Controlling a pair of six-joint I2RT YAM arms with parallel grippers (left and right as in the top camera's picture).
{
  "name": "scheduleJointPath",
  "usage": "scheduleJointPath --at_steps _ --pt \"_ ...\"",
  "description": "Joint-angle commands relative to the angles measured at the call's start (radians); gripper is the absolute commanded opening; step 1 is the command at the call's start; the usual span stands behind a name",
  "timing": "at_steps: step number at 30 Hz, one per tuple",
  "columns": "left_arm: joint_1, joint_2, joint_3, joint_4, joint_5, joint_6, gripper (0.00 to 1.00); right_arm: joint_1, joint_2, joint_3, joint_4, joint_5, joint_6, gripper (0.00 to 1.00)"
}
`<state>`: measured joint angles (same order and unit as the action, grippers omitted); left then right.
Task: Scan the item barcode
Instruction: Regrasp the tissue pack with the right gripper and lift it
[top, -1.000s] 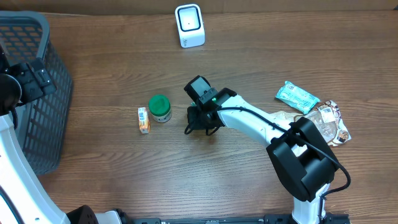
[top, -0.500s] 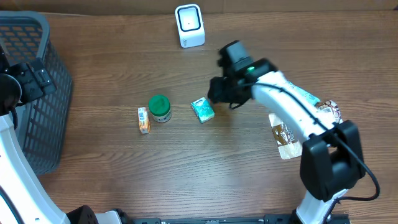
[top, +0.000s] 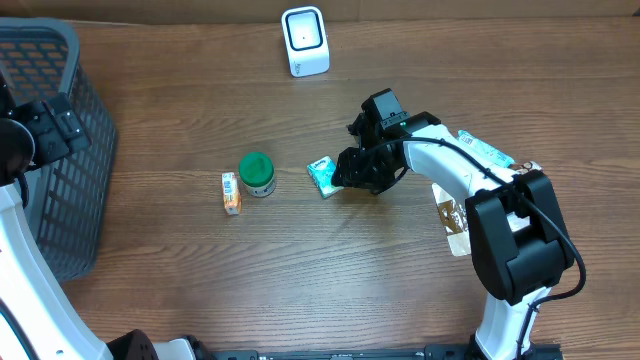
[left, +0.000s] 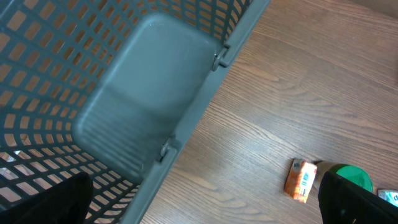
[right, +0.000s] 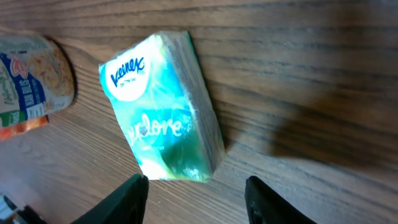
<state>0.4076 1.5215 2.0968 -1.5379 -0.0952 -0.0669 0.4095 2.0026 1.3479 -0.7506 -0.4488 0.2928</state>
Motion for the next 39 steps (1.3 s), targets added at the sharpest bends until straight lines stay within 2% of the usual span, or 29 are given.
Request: scheduleJointPath --at_steps 1,9,17,21,24,25,28,36,39 --pt "0.003 0.003 0.013 0.001 -0.009 0.019 1.0 0.003 0.004 -0.016 0.026 -0.025 0.01 0.5" --pt "0.003 0.003 0.013 0.001 -0.009 0.019 1.0 0.003 0.005 -0.081 0.137 -0.025 0.068 0.42" --pt "0.003 0.003 0.013 0.002 -0.009 0.019 1.0 0.005 0.005 -0.151 0.241 -0.032 0.093 0.4" --pt "0.003 0.003 0.013 0.002 -0.009 0.019 0.99 0.005 0.006 -0.177 0.286 -0.036 0.128 0.27" --pt "0.003 0.003 0.013 0.001 -0.009 0.019 1.0 0.005 0.006 -0.18 0.29 -0.056 0.13 0.04" --pt "0.003 0.003 0.013 0.002 -0.009 0.019 1.0 0.005 0.006 -0.18 0.29 -0.071 0.13 0.04" --pt "0.003 0.003 0.013 0.001 -0.009 0.019 1.0 -0.002 0.004 -0.175 0.297 -0.153 0.129 0.04" --pt "0.003 0.003 0.013 0.002 -0.009 0.019 0.99 -0.114 -0.158 -0.153 0.301 -0.607 0.129 0.04" --pt "0.003 0.003 0.013 0.002 -0.009 0.019 0.99 -0.176 -0.229 -0.153 0.3 -0.737 0.218 0.04"
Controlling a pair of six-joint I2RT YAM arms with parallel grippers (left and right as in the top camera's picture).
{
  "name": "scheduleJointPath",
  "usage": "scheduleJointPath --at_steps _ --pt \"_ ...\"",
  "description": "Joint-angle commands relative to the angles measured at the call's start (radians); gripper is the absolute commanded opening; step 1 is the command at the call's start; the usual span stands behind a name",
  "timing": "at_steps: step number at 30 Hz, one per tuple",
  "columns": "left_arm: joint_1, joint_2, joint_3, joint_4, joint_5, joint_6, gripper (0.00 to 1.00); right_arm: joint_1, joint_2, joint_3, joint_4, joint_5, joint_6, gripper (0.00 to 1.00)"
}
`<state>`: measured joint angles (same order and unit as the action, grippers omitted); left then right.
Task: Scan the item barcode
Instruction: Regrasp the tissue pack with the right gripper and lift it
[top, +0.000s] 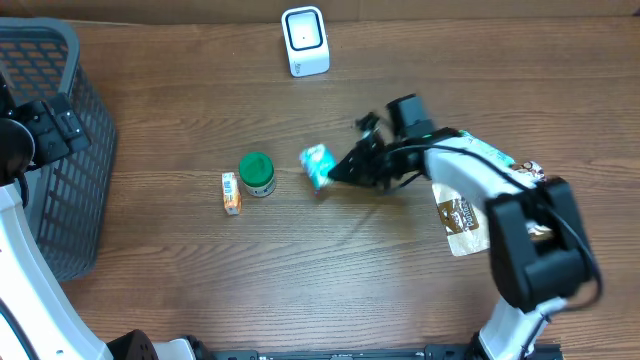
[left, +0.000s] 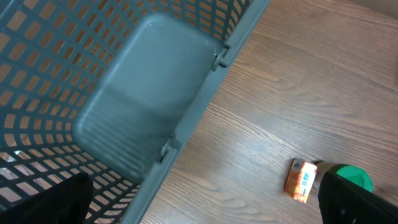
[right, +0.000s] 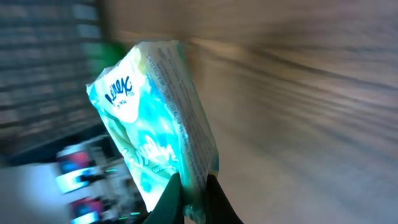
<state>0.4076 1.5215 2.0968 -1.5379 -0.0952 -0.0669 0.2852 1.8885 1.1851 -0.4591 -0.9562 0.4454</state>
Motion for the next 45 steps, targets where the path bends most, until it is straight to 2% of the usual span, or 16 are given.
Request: scheduleJointPath --at_steps 1,10,14,24,31,33,36,40,45 --pt "0.003 0.003 0.013 0.001 -0.009 0.019 1.0 -0.077 -0.138 0.01 0.01 -0.284 0.114 0.04" --pt "0.003 0.003 0.013 0.002 -0.009 0.019 0.99 -0.163 -0.187 0.011 0.043 -0.614 0.318 0.04" --pt "0.003 0.003 0.013 0.001 -0.009 0.019 1.0 -0.16 -0.202 0.011 0.053 -0.613 0.396 0.04" --pt "0.003 0.003 0.013 0.001 -0.009 0.019 1.0 -0.16 -0.254 0.011 0.221 -0.613 0.579 0.04" --pt "0.003 0.003 0.013 0.002 -0.009 0.019 0.99 -0.159 -0.276 0.011 0.28 -0.602 0.531 0.04" --pt "0.003 0.003 0.013 0.001 -0.009 0.019 1.0 -0.149 -0.276 0.011 0.267 -0.534 0.458 0.04" --pt "0.003 0.003 0.013 0.002 -0.009 0.019 1.0 -0.107 -0.276 0.011 0.161 -0.36 0.341 0.04" --pt "0.003 0.003 0.013 0.001 -0.009 0.019 1.0 0.011 -0.276 0.011 -0.067 0.038 0.166 0.04" --pt "0.003 0.003 0.013 0.002 -0.009 0.019 0.99 0.167 -0.276 0.046 -0.227 0.51 0.061 0.04"
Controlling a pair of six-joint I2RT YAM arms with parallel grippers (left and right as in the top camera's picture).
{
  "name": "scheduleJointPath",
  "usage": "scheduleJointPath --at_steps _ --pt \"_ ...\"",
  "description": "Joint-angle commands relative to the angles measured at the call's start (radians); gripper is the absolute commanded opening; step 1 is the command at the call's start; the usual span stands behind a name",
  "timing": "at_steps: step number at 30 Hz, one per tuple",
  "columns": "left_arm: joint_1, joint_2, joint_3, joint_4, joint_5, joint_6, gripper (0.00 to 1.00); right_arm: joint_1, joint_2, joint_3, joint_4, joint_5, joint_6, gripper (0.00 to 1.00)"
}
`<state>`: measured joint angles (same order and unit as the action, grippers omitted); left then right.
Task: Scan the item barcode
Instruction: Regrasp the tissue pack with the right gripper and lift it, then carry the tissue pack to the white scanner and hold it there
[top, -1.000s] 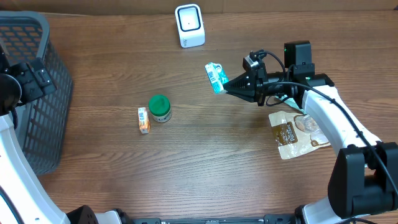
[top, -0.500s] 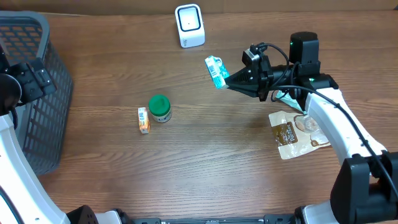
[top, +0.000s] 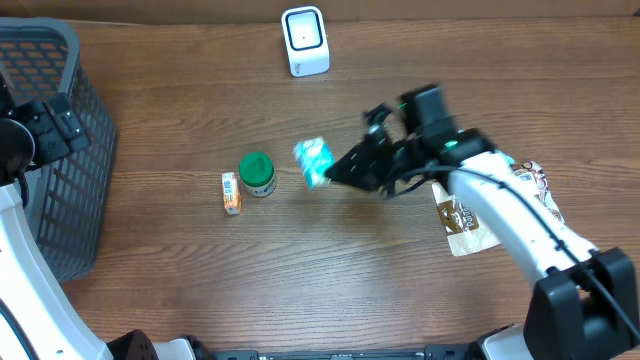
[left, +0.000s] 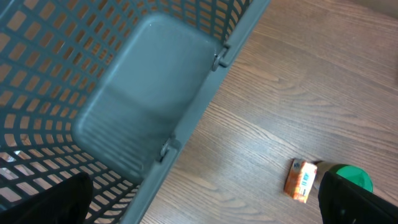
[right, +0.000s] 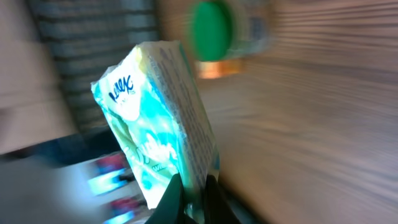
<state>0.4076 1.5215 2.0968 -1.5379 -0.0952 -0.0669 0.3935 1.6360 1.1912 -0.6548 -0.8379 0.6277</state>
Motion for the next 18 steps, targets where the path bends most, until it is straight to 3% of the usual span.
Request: scheduleJointPath --at_steps 1,7,10,13,18 --pt "0.003 0.003 0.013 0.001 -0.009 0.019 1.0 0.084 -0.023 0.069 -0.062 0.482 -0.136 0.04" --pt "0.003 0.003 0.013 0.001 -0.009 0.019 1.0 0.14 -0.003 0.366 -0.235 0.896 -0.194 0.04" --pt "0.003 0.003 0.013 0.002 -0.009 0.019 0.99 0.14 0.029 0.502 -0.233 1.058 -0.245 0.04" --pt "0.003 0.003 0.013 0.001 -0.009 0.019 0.99 0.14 0.089 0.594 -0.148 1.196 -0.325 0.04" --pt "0.003 0.003 0.013 0.001 -0.009 0.019 0.99 0.14 0.24 0.623 0.147 1.41 -0.537 0.04"
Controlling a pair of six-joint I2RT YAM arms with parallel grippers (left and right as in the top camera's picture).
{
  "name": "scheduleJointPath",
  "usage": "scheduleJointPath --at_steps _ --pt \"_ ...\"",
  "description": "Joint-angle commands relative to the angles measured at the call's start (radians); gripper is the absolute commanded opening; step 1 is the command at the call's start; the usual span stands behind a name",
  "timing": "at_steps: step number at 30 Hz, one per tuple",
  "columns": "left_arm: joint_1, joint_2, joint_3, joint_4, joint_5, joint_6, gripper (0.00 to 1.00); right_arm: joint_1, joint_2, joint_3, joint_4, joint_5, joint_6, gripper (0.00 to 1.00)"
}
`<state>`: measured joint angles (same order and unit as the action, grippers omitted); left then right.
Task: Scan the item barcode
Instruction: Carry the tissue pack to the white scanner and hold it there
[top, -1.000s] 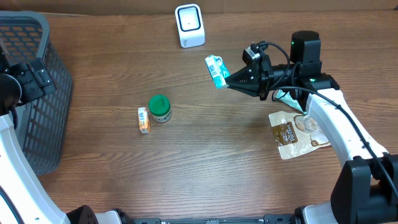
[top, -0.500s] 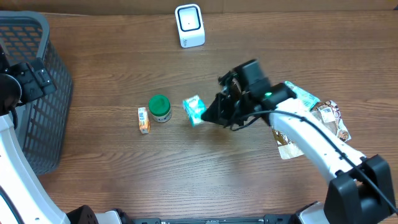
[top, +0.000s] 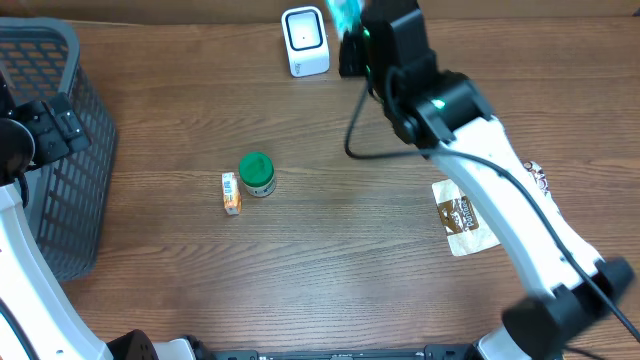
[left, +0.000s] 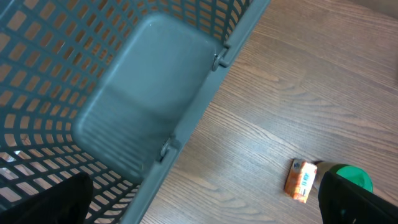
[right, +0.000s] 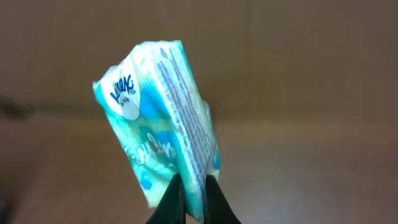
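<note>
A teal and white Kleenex tissue pack (right: 158, 118) stands on edge in my right gripper (right: 193, 200), which is shut on its lower end. In the overhead view the right arm is raised high at the table's far edge. There the pack (top: 346, 12) shows just right of the white barcode scanner (top: 305, 40). The background behind the pack is blurred brown in the right wrist view. My left gripper (left: 199, 208) is open at the far left, over the edge of the basket, with nothing between its fingers.
A grey mesh basket (top: 60, 170) fills the left side. A green-lidded jar (top: 256, 173) and a small orange carton (top: 231, 192) sit left of centre. A brown snack packet (top: 460, 222) lies at the right under the right arm.
My right gripper, still shut on the tissue pack, has moved from above the table's middle near the jar to the far edge beside the scanner. The left arm has not moved.
My right gripper was open over the tissue pack lying flat right of the jar. Then it was shut on the pack and held it off the table. The pack was then held higher beside the jar, and now it is next to the scanner.
</note>
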<state>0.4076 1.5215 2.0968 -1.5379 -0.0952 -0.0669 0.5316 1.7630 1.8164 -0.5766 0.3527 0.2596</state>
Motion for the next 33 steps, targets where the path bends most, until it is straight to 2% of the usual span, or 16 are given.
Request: scheduleJointPath --at_steps 1,10,12,16,20,33 --pt "0.003 0.003 0.013 0.001 -0.009 0.019 0.99 0.002 0.148 -0.003 0.14 0.253 -0.212 0.04" --pt "0.003 0.003 0.013 0.002 -0.009 0.019 0.99 0.003 0.483 -0.003 0.843 0.296 -0.81 0.04" --pt "0.003 0.003 0.013 0.001 -0.009 0.019 1.0 0.003 0.549 -0.003 0.927 0.266 -0.921 0.04" --pt "0.003 0.003 0.013 0.001 -0.009 0.019 1.0 0.003 0.655 -0.003 0.981 0.184 -1.109 0.04" --pt "0.003 0.003 0.013 0.001 -0.009 0.019 1.0 0.003 0.724 -0.003 1.044 0.174 -1.174 0.04" --pt "0.003 0.003 0.013 0.001 -0.009 0.019 1.0 0.006 0.752 -0.003 1.091 0.161 -1.173 0.04"
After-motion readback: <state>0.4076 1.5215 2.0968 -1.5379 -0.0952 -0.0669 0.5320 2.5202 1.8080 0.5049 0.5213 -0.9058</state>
